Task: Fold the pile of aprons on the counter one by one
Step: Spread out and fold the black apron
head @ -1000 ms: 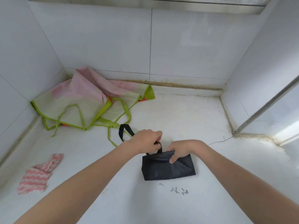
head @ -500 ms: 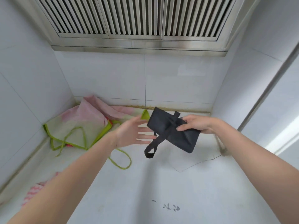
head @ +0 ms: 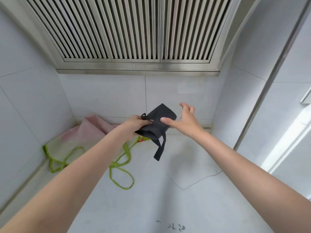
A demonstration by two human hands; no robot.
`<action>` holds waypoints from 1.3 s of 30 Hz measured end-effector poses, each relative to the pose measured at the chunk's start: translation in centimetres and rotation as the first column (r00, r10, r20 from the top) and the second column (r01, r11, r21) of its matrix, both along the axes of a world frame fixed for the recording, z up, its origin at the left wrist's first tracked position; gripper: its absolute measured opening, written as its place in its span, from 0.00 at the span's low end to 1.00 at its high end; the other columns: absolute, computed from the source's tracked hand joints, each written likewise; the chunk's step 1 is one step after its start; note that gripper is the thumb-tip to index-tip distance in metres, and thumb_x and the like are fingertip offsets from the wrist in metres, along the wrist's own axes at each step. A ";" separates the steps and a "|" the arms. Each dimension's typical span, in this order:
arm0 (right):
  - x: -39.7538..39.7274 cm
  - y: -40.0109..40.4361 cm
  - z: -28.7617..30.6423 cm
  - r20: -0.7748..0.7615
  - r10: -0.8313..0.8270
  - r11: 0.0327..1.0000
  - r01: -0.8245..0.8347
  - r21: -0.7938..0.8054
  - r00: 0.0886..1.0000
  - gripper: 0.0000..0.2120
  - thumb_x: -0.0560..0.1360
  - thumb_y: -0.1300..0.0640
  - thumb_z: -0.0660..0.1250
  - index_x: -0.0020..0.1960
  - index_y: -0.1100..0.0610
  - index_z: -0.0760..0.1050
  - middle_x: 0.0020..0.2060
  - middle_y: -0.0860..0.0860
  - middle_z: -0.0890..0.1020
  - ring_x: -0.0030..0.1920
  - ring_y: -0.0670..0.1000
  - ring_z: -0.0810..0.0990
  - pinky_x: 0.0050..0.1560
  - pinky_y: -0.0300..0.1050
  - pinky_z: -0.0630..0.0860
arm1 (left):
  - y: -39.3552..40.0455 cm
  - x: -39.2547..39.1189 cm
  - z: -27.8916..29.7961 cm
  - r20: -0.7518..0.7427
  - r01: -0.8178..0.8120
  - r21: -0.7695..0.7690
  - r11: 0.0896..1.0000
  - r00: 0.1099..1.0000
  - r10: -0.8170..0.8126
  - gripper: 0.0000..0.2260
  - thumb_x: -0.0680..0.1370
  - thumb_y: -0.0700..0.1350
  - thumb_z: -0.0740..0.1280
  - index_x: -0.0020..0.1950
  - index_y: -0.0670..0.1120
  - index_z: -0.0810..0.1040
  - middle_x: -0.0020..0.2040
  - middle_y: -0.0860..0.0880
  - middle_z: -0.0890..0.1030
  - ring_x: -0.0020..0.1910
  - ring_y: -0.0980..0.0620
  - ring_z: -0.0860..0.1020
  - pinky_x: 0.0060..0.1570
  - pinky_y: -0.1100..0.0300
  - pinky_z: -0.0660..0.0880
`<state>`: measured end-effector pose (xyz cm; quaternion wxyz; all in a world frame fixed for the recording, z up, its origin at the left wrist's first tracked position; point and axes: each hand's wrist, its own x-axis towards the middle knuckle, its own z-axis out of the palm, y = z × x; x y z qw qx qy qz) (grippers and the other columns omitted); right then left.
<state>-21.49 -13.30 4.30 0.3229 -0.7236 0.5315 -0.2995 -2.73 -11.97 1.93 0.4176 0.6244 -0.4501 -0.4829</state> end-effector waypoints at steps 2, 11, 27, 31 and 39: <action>0.8 0.5 -1.4 0.191 0.045 0.959 -0.095 0.265 0.981 0.47 0.69 0.47 0.74 0.76 0.58 0.50 0.69 0.55 0.66 0.67 0.53 0.69 0.65 0.47 0.68 | -0.5 -0.2 0.2 -0.062 -0.142 -0.023 0.990 0.988 0.140 0.04 0.76 0.40 0.68 0.50 0.41 0.77 0.48 0.41 0.81 0.47 0.44 0.79 0.52 0.52 0.77; -1.2 1.2 -2.0 0.398 0.403 0.555 -0.566 0.610 0.824 0.25 0.79 0.44 0.51 0.48 0.63 0.76 0.28 0.55 0.81 0.17 0.45 0.61 0.27 0.40 0.57 | 1.3 2.0 2.9 -0.191 0.131 -0.138 0.982 0.969 -0.157 0.04 0.78 0.41 0.64 0.49 0.45 0.79 0.40 0.49 0.84 0.35 0.56 0.82 0.35 0.64 0.78; -0.7 -0.9 1.1 0.892 -0.048 0.920 -0.327 0.214 0.449 0.21 0.66 0.53 0.72 0.55 0.61 0.74 0.47 0.55 0.83 0.44 0.52 0.83 0.50 0.43 0.80 | 3.2 3.5 1.9 -0.316 0.169 -0.178 0.969 0.923 -0.219 0.07 0.80 0.39 0.60 0.53 0.47 0.77 0.44 0.52 0.84 0.44 0.53 0.81 0.42 0.61 0.78; -0.8 -0.3 4.2 0.520 0.239 0.880 -0.409 0.241 0.820 0.10 0.73 0.61 0.68 0.53 0.62 0.77 0.47 0.56 0.83 0.48 0.52 0.81 0.51 0.42 0.79 | 3.7 4.2 3.5 -0.218 0.410 -0.110 0.905 0.879 -0.424 0.09 0.79 0.35 0.59 0.55 0.42 0.76 0.43 0.49 0.84 0.40 0.54 0.83 0.38 0.63 0.79; -1.2 2.0 8.3 0.109 0.333 0.922 -0.348 0.172 0.937 0.14 0.76 0.50 0.66 0.52 0.60 0.81 0.45 0.53 0.85 0.44 0.47 0.81 0.50 0.40 0.78 | 3.2 2.9 8.6 0.290 0.656 0.129 0.744 0.692 -0.661 0.06 0.76 0.40 0.68 0.51 0.48 0.81 0.45 0.50 0.84 0.46 0.50 0.82 0.50 0.59 0.78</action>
